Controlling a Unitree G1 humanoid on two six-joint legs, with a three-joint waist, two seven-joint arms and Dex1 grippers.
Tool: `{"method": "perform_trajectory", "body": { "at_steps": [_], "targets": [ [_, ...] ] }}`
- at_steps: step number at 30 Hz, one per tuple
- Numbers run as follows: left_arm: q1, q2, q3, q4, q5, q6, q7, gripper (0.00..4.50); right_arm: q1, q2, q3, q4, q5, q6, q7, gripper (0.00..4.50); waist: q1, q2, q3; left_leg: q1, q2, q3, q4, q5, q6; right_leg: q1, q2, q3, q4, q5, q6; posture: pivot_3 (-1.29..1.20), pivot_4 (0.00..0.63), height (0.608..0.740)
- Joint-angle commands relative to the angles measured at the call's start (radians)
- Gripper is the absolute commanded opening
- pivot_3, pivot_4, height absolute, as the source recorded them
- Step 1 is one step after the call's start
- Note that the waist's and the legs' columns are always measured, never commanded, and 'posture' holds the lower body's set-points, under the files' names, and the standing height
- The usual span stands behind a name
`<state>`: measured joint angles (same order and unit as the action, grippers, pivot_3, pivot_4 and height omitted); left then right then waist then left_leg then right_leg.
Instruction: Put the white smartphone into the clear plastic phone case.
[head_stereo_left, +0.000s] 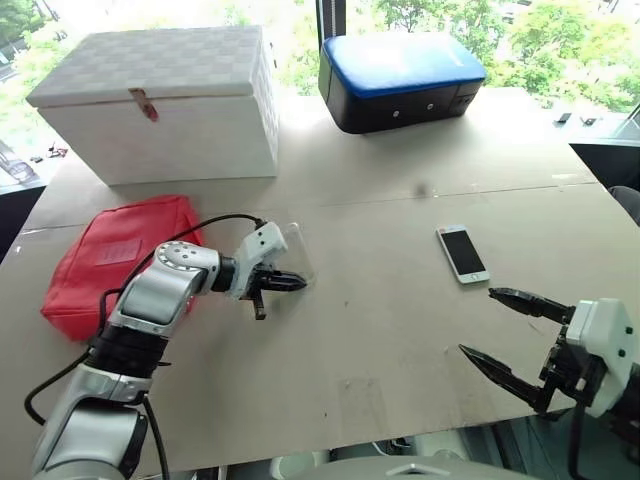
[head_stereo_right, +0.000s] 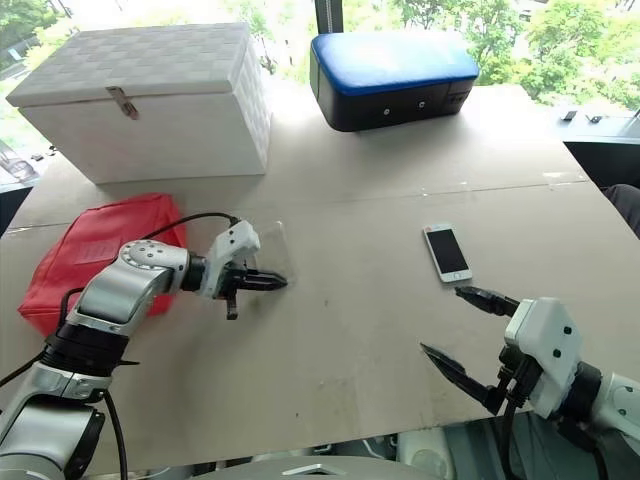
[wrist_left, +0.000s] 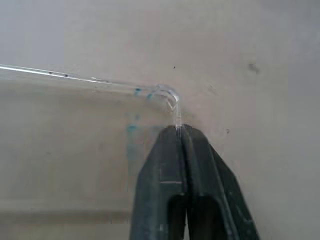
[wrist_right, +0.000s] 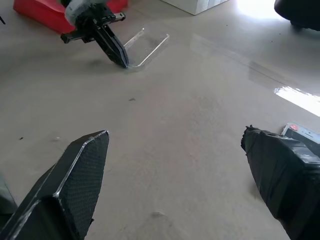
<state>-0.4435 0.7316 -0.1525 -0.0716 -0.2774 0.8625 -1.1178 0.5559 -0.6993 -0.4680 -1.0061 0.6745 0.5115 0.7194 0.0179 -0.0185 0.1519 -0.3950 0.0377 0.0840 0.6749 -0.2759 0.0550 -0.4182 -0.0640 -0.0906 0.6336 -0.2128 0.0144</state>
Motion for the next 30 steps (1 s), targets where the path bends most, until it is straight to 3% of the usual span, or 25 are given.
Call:
{"method": "perform_trajectory", "body": {
  "at_steps": [1,6,9,10,14,16,20,27,30],
  "targets": [
    [-0.036,-0.113,-0.01,-0.161,-0.039,0.308,0.184,0.12,-0.038,0.002,0.038,-0.036,-0.001,-0.014,-0.035,4.5,0.008,0.0,0.0,-0.001,-0.001,-0.001,0.003,0.0,0.0,0.0,0.0,0.0,0.002,0.0,0.002,0.0,0.15,0.74],
    [-0.129,-0.29,-0.025,-0.15,-0.084,0.439,0.295,0.12,-0.083,-0.004,0.093,-0.018,-0.015,-0.012,-0.057,4.5,0.023,-0.003,0.002,-0.003,-0.002,-0.004,0.01,0.0,0.0,0.002,0.001,0.0,0.003,-0.001,-0.001,0.0,0.15,0.74],
    [-0.177,-0.29,-0.002,-0.121,-0.13,0.427,0.263,0.84,-0.083,-0.006,0.103,-0.021,-0.026,-0.014,-0.061,4.5,0.018,-0.004,0.003,-0.003,-0.002,-0.005,0.01,0.0,0.0,0.003,0.002,0.002,0.004,-0.001,-0.002,0.0,0.15,0.74],
    [-0.193,-0.272,0.02,-0.108,-0.15,0.399,0.238,1.28,-0.077,-0.004,0.098,-0.027,-0.021,-0.013,-0.064,4.5,0.017,-0.004,0.003,-0.003,-0.002,-0.005,0.01,0.0,0.0,0.002,0.002,0.002,0.004,-0.001,-0.002,0.0,0.15,0.74],
    [-0.214,-0.074,-0.014,-0.04,-0.121,0.05,-0.023,2.76,-0.036,0.005,0.086,-0.04,-0.022,-0.025,-0.065,4.5,-0.001,-0.004,0.003,-0.002,0.0,-0.006,0.009,0.0,-0.001,0.0,0.003,0.003,0.007,-0.001,-0.001,0.0,0.15,0.74],
    [-0.24,-0.004,-0.065,0.067,-0.067,-0.189,-0.18,2.76,-0.022,0.01,0.094,-0.041,-0.029,-0.033,-0.074,4.5,-0.001,-0.003,0.003,-0.002,0.0,-0.006,0.007,0.0,-0.001,-0.001,0.004,0.003,0.007,-0.002,-0.003,0.0,0.15,0.74],
    [-0.326,-0.013,-0.186,0.344,0.079,-0.621,-0.372,2.76,-0.015,0.014,0.115,-0.041,-0.046,-0.044,-0.094,4.5,0.015,-0.003,0.003,-0.003,-0.002,-0.005,0.009,0.0,-0.001,0.0,0.003,0.001,0.007,-0.004,-0.006,0.0,0.15,0.74],
    [-0.449,-0.116,-0.285,0.716,0.231,-1.024,-0.494,2.76,0.003,0.003,0.105,-0.041,-0.044,-0.061,-0.12,4.5,0.023,-0.005,0.003,-0.007,-0.003,-0.003,0.013,-0.002,0.004,-0.001,0.001,0.004,0.005,-0.003,-0.005,0.0,0.15,0.74],
    [-0.488,-0.151,-0.33,0.845,0.296,-1.122,-0.484,1.93,0.002,-0.015,0.118,-0.041,-0.045,-0.071,-0.137,4.5,0.019,-0.005,0.003,-0.006,-0.003,-0.001,0.013,-0.003,0.004,-0.002,0.003,0.005,0.006,-0.002,-0.001,0.0,0.15,0.74]
  ]
}}
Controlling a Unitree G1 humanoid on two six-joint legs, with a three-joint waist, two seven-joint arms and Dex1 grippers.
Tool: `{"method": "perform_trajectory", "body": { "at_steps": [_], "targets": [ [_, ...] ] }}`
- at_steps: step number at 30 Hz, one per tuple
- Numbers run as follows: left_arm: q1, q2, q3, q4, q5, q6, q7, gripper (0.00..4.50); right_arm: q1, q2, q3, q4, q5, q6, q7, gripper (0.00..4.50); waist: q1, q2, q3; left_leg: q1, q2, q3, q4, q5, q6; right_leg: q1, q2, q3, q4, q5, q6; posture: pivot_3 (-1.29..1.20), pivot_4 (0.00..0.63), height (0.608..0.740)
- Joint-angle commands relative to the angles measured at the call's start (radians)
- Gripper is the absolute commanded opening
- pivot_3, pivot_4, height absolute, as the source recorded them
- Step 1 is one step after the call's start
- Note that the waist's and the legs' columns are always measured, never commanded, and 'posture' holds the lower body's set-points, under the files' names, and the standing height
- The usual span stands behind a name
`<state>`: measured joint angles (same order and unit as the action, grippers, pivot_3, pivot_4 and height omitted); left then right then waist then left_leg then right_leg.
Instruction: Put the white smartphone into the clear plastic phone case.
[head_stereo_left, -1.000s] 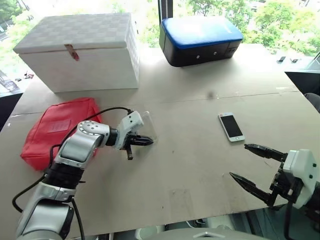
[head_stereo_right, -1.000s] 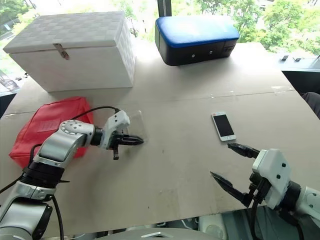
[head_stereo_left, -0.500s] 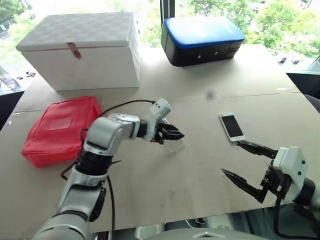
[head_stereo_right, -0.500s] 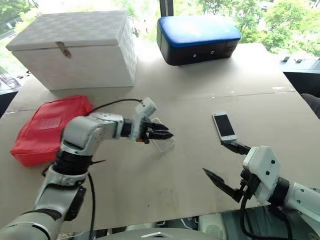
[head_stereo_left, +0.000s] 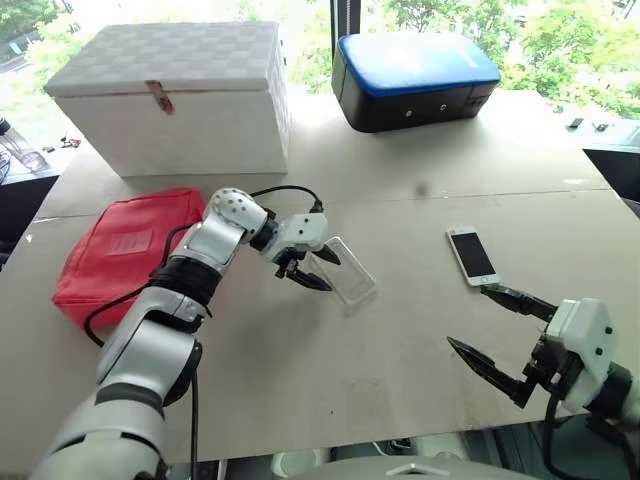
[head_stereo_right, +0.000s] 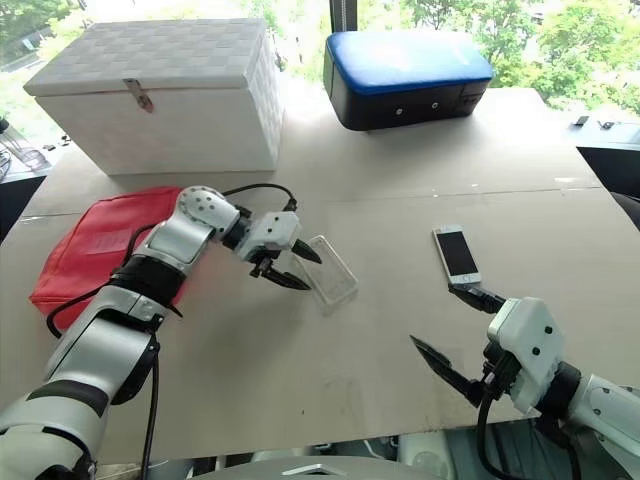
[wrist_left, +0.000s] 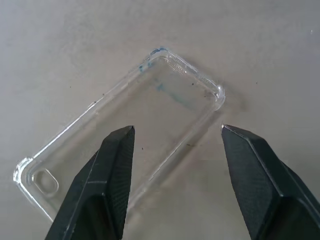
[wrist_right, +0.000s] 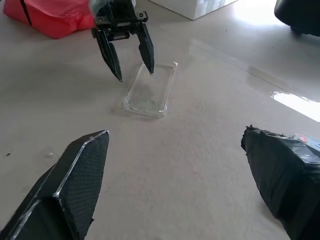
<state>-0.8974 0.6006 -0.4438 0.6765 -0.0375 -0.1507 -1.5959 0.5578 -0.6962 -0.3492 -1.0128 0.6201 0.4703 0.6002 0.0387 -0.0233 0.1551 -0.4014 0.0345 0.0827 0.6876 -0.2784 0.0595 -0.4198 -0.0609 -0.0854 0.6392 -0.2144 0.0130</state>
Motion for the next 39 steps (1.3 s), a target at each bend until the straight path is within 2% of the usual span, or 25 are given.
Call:
{"method": "perform_trajectory", "body": {
  "at_steps": [1,2,4,7,9,12,14,18,20,23,26,27,32,34,39],
  "targets": [
    [-0.042,-0.023,-0.055,0.118,0.063,-0.123,-0.011,1.45,0.002,-0.026,0.002,-0.034,0.01,-0.033,-0.021,4.5,-0.001,0.0,0.0,0.0,0.0,0.0,0.0,0.0,0.0,0.0,0.001,0.0,0.0,0.0,0.001,0.0,0.15,0.74],
    [-0.042,-0.018,-0.072,0.121,0.064,-0.125,-0.016,0.91,0.005,-0.032,0.0,-0.034,0.015,-0.036,-0.024,4.5,0.0,-0.001,0.0,0.0,0.001,0.0,0.0,0.0,0.0,0.0,0.001,0.0,0.0,0.0,0.001,0.0,0.15,0.74],
    [-0.025,0.012,-0.108,0.07,0.017,-0.068,-0.019,0.09,0.014,-0.045,-0.009,-0.034,0.024,-0.04,-0.028,4.5,-0.001,0.0,-0.001,0.001,0.001,0.0,-0.001,0.0,0.0,0.0,0.001,0.001,0.0,0.0,0.001,0.0,0.15,0.74],
    [0.017,0.047,-0.102,-0.073,-0.065,0.134,-0.019,0.03,0.024,-0.057,-0.018,-0.034,0.024,-0.042,-0.03,4.5,-0.006,0.0,-0.001,0.002,0.002,0.001,-0.001,0.0,0.0,0.0,0.001,0.002,0.001,-0.001,0.001,0.0,0.15,0.74],
    [0.063,0.07,-0.064,-0.248,-0.116,0.352,-0.01,0.03,0.022,-0.057,-0.015,-0.034,0.021,-0.04,-0.034,4.5,-0.009,0.0,0.0,0.002,0.002,0.001,-0.001,0.0,0.0,0.0,0.0,0.001,0.001,-0.001,0.001,0.0,0.15,0.74],
    [0.123,0.077,-0.003,-0.537,-0.19,0.702,0.077,0.03,-0.003,-0.048,-0.004,-0.034,0.017,-0.022,-0.052,4.5,-0.012,-0.001,0.0,0.001,0.002,0.0,-0.001,0.0,0.0,0.0,-0.001,0.001,0.002,-0.001,0.001,0.0,0.15,0.74],
    [0.145,0.054,0.009,-0.65,-0.205,0.833,0.149,0.03,-0.036,-0.042,0.007,-0.029,0.012,-0.002,-0.071,4.5,-0.01,-0.001,0.0,0.001,0.002,-0.001,0.0,0.0,0.0,0.0,-0.001,0.001,0.002,-0.001,0.001,0.0,0.15,0.74],
    [0.163,-0.016,-0.015,-0.724,-0.182,1.003,0.291,0.03,-0.119,-0.051,0.03,-0.01,0.001,0.049,-0.11,4.5,-0.01,-0.001,0.0,0.002,0.001,-0.001,0.0,0.0,0.0,0.001,-0.001,0.001,0.002,-0.001,0.001,0.0,0.15,0.74],
    [0.17,-0.049,-0.033,-0.725,-0.158,1.032,0.355,0.03,-0.158,-0.059,0.033,-0.004,0.029,0.101,-0.13,4.5,-0.011,-0.001,0.0,0.002,0.001,-0.001,0.0,0.0,0.0,0.001,0.001,0.002,0.002,-0.001,0.002,0.0,0.15,0.74],
    [0.192,-0.099,-0.038,-0.719,-0.142,1.04,0.442,0.03,-0.226,-0.097,0.042,0.004,-0.043,0.219,-0.219,4.5,-0.014,-0.001,0.0,0.002,0.001,-0.001,0.0,0.0,0.0,0.001,0.002,0.003,0.002,-0.001,0.002,0.0,0.15,0.74],
    [0.219,-0.115,0.0,-0.731,-0.152,1.046,0.497,0.81,-0.324,-0.081,0.05,0.07,0.012,0.343,-0.282,4.5,-0.019,-0.002,0.0,0.002,0.002,-0.001,0.0,0.0,0.0,0.001,0.003,0.003,0.002,-0.001,0.002,0.0,0.15,0.74],
    [0.229,-0.115,0.023,-0.747,-0.167,1.056,0.509,1.2,-0.361,-0.061,0.053,0.097,0.013,0.373,-0.312,4.5,-0.022,-0.002,0.0,0.003,0.002,-0.001,0.0,0.0,0.0,0.001,0.003,0.003,0.002,-0.001,0.002,0.0,0.15,0.74],
    [0.321,-0.094,0.208,-0.924,-0.316,1.116,0.532,3.58,-0.533,0.047,0.134,0.224,-0.011,0.511,-0.434,4.5,-0.026,-0.001,0.001,0.002,0.003,-0.001,-0.001,0.0,0.0,0.0,-0.001,0.004,0.003,-0.001,0.002,0.0,0.15,0.74],
    [0.395,-0.092,0.309,-1.019,-0.391,1.087,0.54,4.47,-0.593,0.094,0.18,0.299,-0.045,0.555,-0.479,4.5,-0.025,0.0,0.001,0.002,0.003,-0.001,-0.002,0.001,-0.002,-0.001,-0.002,0.004,0.003,-0.001,0.002,0.0,0.15,0.74],
    [0.597,-0.123,0.516,-1.158,-0.468,0.85,0.574,4.47,-0.744,0.208,0.273,0.491,-0.152,0.568,-0.562,4.5,-0.025,0.0,0.001,0.002,0.002,0.002,-0.002,0.004,-0.006,-0.002,-0.002,0.006,0.003,0.002,-0.002,0.0,0.15,0.74]
  ]
}}
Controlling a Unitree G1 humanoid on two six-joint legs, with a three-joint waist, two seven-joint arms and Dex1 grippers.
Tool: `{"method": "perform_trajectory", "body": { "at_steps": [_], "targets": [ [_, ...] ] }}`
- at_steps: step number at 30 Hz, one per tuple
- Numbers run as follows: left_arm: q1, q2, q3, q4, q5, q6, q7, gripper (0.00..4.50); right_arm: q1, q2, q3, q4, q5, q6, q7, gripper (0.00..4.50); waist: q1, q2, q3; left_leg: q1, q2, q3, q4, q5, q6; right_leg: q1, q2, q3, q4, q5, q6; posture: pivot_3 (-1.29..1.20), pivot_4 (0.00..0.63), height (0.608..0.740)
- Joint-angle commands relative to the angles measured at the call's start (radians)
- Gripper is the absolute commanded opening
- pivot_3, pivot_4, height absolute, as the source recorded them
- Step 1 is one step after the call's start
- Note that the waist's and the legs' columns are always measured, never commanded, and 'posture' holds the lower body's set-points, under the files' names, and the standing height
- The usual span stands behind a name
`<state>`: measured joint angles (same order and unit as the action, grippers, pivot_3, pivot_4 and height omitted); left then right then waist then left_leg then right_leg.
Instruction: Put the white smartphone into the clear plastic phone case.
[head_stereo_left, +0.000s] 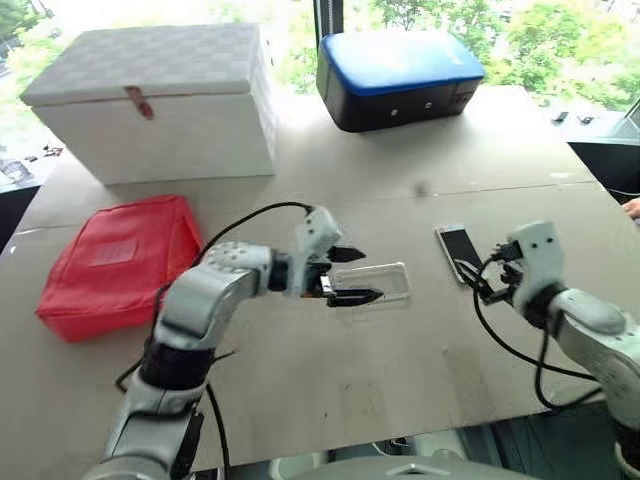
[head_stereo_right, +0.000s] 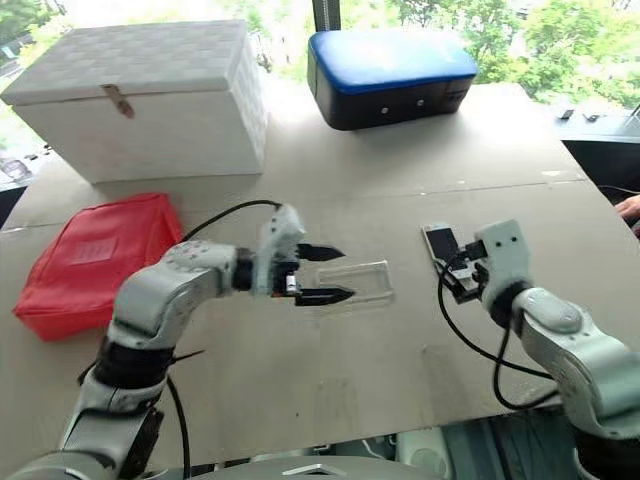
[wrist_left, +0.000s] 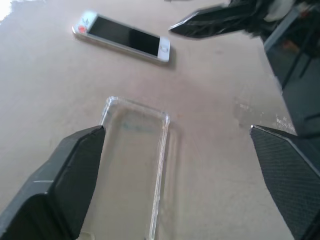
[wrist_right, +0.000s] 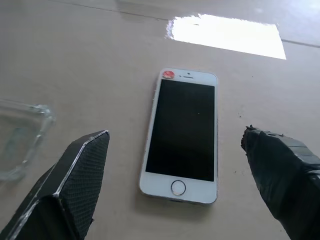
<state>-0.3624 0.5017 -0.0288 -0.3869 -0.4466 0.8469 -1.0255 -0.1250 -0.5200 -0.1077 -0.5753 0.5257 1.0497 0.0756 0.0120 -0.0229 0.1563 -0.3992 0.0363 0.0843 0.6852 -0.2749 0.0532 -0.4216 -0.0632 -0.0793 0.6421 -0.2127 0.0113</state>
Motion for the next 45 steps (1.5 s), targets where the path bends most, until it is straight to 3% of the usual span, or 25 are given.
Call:
{"method": "perform_trajectory", "body": {
  "at_steps": [1,4,7,11,16,22,30,37,42,43,45],
  "targets": [
    [0.101,-0.025,0.128,-0.131,-0.083,-0.188,-0.009,4.47,-0.086,0.045,0.052,0.093,-0.086,-0.022,-0.047,4.5,0.003,0.0,0.0,0.0,0.0,0.0,0.0,0.0,0.0,0.0,0.0,-0.001,0.0,0.0,0.0,0.0,0.15,0.74],
    [0.184,0.023,0.18,-0.202,-0.113,-0.206,-0.001,4.47,-0.138,0.085,0.083,0.208,-0.161,-0.045,-0.083,4.5,0.002,0.0,0.0,0.0,-0.001,0.001,0.0,0.0,0.0,0.0,0.001,0.0,-0.001,0.0,0.0,0.0,0.15,0.74],
    [0.291,0.094,0.226,-0.158,-0.102,-0.303,-0.067,4.47,-0.173,0.115,0.097,0.315,-0.172,-0.023,-0.05,4.5,0.0,0.001,-0.001,0.001,-0.002,0.002,0.0,0.0,0.0,0.0,0.001,0.0,0.0,0.0,0.0,0.0,0.15,0.74],
    [0.335,0.103,0.26,-0.169,-0.165,-0.315,-0.043,4.47,-0.177,0.132,0.044,0.386,-0.147,0.056,-0.02,4.5,0.001,-0.003,-0.004,0.003,-0.001,0.001,0.0,-0.002,0.004,0.002,0.002,0.0,0.0,-0.003,0.002,0.0,0.15,0.74],
    [0.387,0.132,0.266,-0.176,-0.186,-0.339,-0.05,4.5,-0.175,0.115,0.024,0.403,-0.125,0.1,0.054,2.95,0.003,-0.003,-0.009,0.005,-0.001,-0.001,0.001,-0.003,0.005,0.004,-0.001,-0.001,0.0,-0.002,0.0,0.0,0.15,0.74],
    [0.418,0.144,0.282,-0.184,-0.233,-0.336,-0.023,4.5,-0.171,0.052,0.044,0.393,-0.144,0.038,0.154,2.91,0.003,-0.003,-0.009,0.004,0.0,-0.002,0.0,-0.003,0.004,0.004,-0.001,-0.002,-0.001,-0.002,0.0,0.0,0.15,0.74],
    [0.452,0.181,0.281,-0.164,-0.254,-0.355,-0.037,4.5,-0.237,-0.118,0.114,0.258,-0.073,-0.264,0.601,2.91,-0.007,0.006,-0.002,0.001,0.0,0.001,-0.002,-0.003,0.005,0.0,0.0,0.001,-0.003,-0.002,0.001,0.0,0.15,0.74],
    [0.487,0.226,0.304,-0.132,-0.254,-0.386,-0.084,4.5,-0.402,-0.263,0.371,0.356,-0.238,-0.53,0.948,2.91,-0.013,0.007,0.0,0.001,0.001,0.0,-0.004,-0.003,0.005,-0.001,0.002,-0.001,-0.003,-0.002,0.001,0.0,0.15,0.74],
    [0.511,0.251,0.33,-0.107,-0.252,-0.41,-0.099,4.5,-0.494,-0.255,0.485,0.469,-0.345,-0.694,1.087,2.89,-0.01,0.008,0.002,-0.001,0.001,0.001,-0.004,-0.003,0.005,-0.001,0.0,-0.001,-0.006,-0.002,0.0,0.0,0.15,0.74],
    [0.516,0.251,0.332,-0.109,-0.253,-0.412,-0.098,4.5,-0.506,-0.254,0.502,0.488,-0.364,-0.714,1.107,2.8,-0.009,0.007,0.002,-0.001,0.0,0.002,-0.004,-0.003,0.005,-0.001,0.0,-0.001,-0.006,-0.002,0.0,0.0,0.15,0.74],
    [0.535,0.249,0.332,-0.117,-0.253,-0.419,-0.095,4.5,-0.521,-0.246,0.53,0.529,-0.403,-0.761,1.134,1.71,-0.007,0.007,0.002,-0.001,0.0,0.002,-0.004,-0.002,0.003,-0.001,-0.001,-0.001,-0.007,-0.002,0.001,0.0,0.15,0.74]
  ]
}}
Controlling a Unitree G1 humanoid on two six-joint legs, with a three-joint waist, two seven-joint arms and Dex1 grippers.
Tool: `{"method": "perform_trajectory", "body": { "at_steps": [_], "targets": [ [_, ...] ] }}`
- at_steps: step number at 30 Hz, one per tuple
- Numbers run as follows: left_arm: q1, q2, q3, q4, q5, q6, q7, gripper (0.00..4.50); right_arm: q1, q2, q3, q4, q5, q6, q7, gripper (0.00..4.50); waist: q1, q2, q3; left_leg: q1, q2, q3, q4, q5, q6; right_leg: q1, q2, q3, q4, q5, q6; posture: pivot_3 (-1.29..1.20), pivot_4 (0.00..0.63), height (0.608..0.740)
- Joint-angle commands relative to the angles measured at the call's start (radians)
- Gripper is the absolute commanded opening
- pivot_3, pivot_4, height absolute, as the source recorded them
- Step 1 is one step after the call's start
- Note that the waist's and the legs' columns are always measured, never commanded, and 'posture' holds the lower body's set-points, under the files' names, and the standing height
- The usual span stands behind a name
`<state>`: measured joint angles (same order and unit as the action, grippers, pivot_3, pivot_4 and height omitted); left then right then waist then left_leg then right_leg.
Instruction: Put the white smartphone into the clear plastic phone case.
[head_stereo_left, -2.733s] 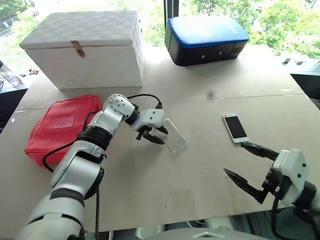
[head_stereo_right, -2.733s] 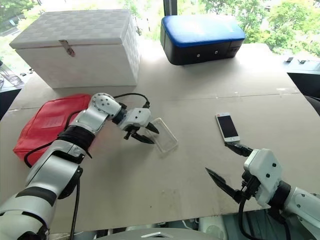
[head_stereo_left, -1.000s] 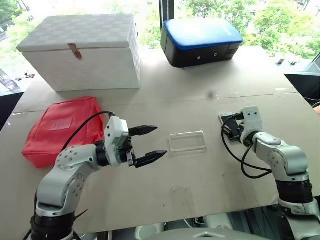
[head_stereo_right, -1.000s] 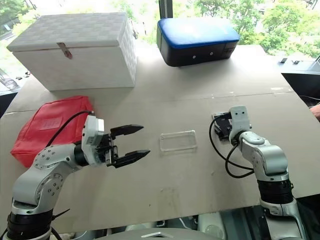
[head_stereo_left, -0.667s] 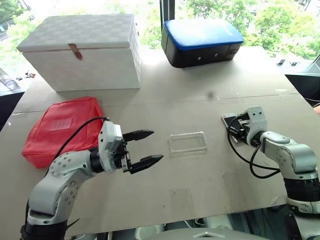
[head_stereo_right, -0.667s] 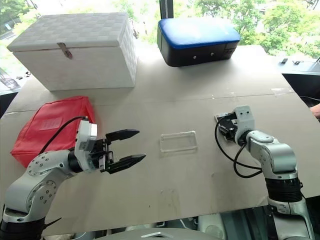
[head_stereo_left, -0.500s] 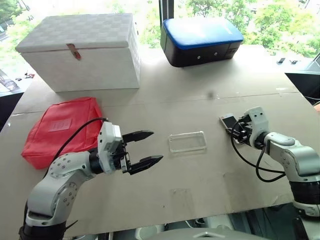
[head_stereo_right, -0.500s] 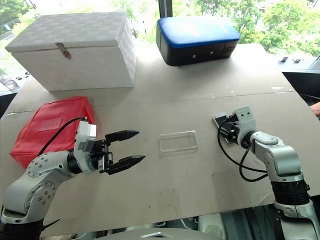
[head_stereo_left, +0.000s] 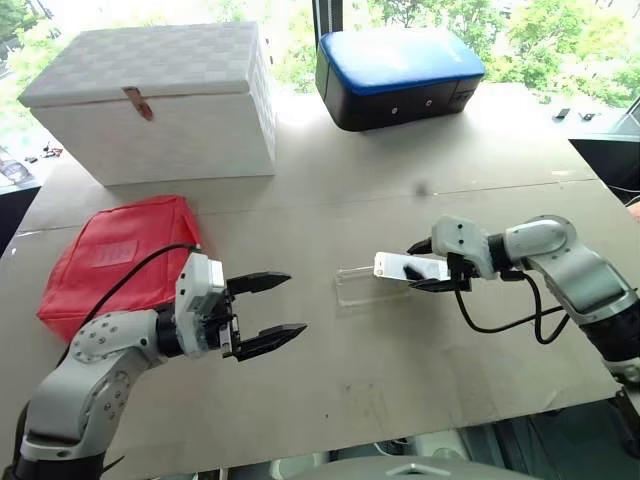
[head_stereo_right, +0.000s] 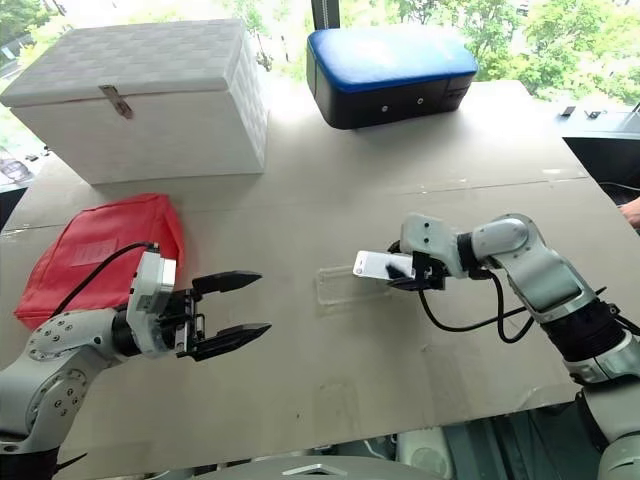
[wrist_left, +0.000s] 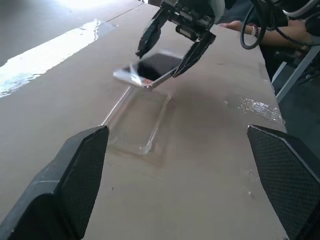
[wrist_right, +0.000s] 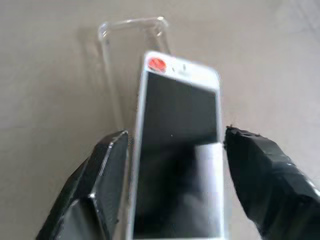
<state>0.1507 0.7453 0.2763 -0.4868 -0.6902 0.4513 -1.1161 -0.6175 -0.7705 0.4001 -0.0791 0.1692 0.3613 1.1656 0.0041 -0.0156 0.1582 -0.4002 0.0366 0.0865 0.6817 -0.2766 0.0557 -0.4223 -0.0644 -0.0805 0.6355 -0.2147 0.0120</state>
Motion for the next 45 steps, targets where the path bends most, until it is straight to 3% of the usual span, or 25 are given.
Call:
{"method": "perform_trajectory", "body": {
  "at_steps": [1,3,4,7,10,12,17,18,26,38,40,41,44,45],
  "targets": [
    [0.031,0.004,0.026,-0.022,-0.01,-0.025,-0.002,4.5,-0.035,0.01,0.034,0.054,-0.064,-0.091,0.055,1.4,0.001,0.0,0.0,0.0,0.0,0.0,0.0,0.001,-0.002,0.0,0.0,0.0,0.0,0.0,0.0,0.0,0.15,0.74],
    [0.042,0.003,0.025,-0.031,-0.011,-0.027,0.005,4.5,-0.046,0.015,0.057,0.095,-0.102,-0.15,0.081,0.65,0.001,0.0,0.0,0.0,0.0,0.0,0.0,0.001,-0.002,0.0,0.0,0.0,0.0,0.0,0.0,0.0,0.15,0.74],
    [0.043,0.003,0.025,-0.035,-0.014,-0.026,0.01,4.5,-0.051,0.02,0.06,0.112,-0.114,-0.168,0.089,0.04,0.002,0.0,0.0,0.0,0.0,0.0,0.0,0.001,-0.003,0.0,0.0,0.0,0.0,0.0,0.0,0.0,0.15,0.74],
    [0.05,0.003,0.032,-0.044,-0.019,-0.024,0.025,4.5,-0.069,0.049,0.022,0.121,-0.075,-0.117,0.101,0.04,0.004,0.001,0.001,0.0,0.0,0.0,0.0,0.001,-0.003,0.0,0.0,-0.001,0.0,0.0,0.0,0.0,0.15,0.74],
    [0.064,0.003,0.039,-0.056,-0.02,-0.023,0.036,4.5,-0.098,0.076,-0.051,0.085,0.024,0.034,0.1,0.88,0.004,0.001,0.001,0.0,0.001,0.0,0.0,0.001,-0.003,0.0,0.0,-0.001,0.0,0.002,-0.004,0.0,0.15,0.74],
    [0.072,0.003,0.042,-0.069,-0.026,-0.02,0.047,4.5,-0.102,0.076,-0.092,0.037,0.073,0.14,0.089,1.73,0.005,0.002,0.002,0.0,0.001,0.0,0.0,0.001,-0.003,0.0,-0.001,-0.001,0.001,0.002,-0.005,0.0,0.15,0.74],
    [0.072,0.009,0.041,-0.084,-0.038,-0.012,0.065,4.5,-0.074,0.05,-0.127,-0.054,0.092,0.323,0.029,4.41,0.011,0.002,0.002,-0.001,0.0,-0.002,0.0,0.001,-0.003,0.0,-0.003,-0.003,0.0,0.002,-0.005,0.0,0.15,0.74],
    [0.067,0.012,0.039,-0.083,-0.041,-0.01,0.065,4.5,-0.063,0.045,-0.126,-0.071,0.091,0.36,0.011,4.47,0.011,0.002,0.002,-0.001,0.0,-0.002,0.0,0.001,-0.003,0.0,-0.003,-0.003,0.0,0.002,-0.005,0.0,0.15,0.74],
    [0.003,0.025,0.029,-0.067,-0.064,-0.009,0.036,4.5,0.007,0.085,-0.119,-0.084,0.075,0.516,-0.15,4.47,0.006,0.002,0.002,-0.002,0.0,-0.001,0.0,0.001,-0.002,-0.001,-0.004,-0.002,0.0,0.002,-0.005,0.0,0.15,0.74],
    [-0.005,0.037,0.035,-0.067,-0.068,-0.001,0.043,4.5,0.063,0.101,-0.068,-0.056,0.053,0.495,-0.191,4.47,0.008,0.002,0.002,-0.001,0.0,0.0,-0.001,0.001,-0.002,-0.001,0.0,-0.002,0.0,0.001,0.0,0.0,0.15,0.74],
    [-0.002,0.037,0.037,-0.07,-0.069,-0.001,0.048,4.5,0.065,0.097,-0.066,-0.052,0.048,0.487,-0.189,3.97,0.008,0.002,0.002,-0.001,0.0,0.0,-0.001,0.001,-0.002,-0.001,0.0,-0.002,0.0,0.0,0.0,0.0,0.15,0.74],
    [0.0,0.036,0.037,-0.072,-0.069,0.0,0.05,4.5,0.065,0.092,-0.068,-0.052,0.046,0.481,-0.185,3.93,0.008,0.002,0.002,-0.001,0.0,0.0,-0.001,0.001,-0.002,-0.001,0.0,-0.002,0.0,0.001,0.0,0.0,0.15,0.74],
    [0.005,0.034,0.037,-0.075,-0.069,-0.001,0.058,4.5,0.061,0.082,-0.08,-0.055,0.053,0.477,-0.178,2.94,0.008,0.002,0.002,-0.001,0.0,-0.001,-0.001,0.001,-0.002,-0.001,0.0,-0.002,0.0,0.001,0.0,0.0,0.15,0.74],
    [0.007,0.034,0.037,-0.076,-0.068,-0.002,0.059,4.5,0.059,0.08,-0.085,-0.057,0.055,0.473,-0.177,2.94,0.008,0.002,0.002,-0.001,0.0,-0.001,-0.001,0.001,-0.003,-0.001,0.0,-0.002,0.0,0.001,0.0,0.0,0.15,0.74]
  ]
}}
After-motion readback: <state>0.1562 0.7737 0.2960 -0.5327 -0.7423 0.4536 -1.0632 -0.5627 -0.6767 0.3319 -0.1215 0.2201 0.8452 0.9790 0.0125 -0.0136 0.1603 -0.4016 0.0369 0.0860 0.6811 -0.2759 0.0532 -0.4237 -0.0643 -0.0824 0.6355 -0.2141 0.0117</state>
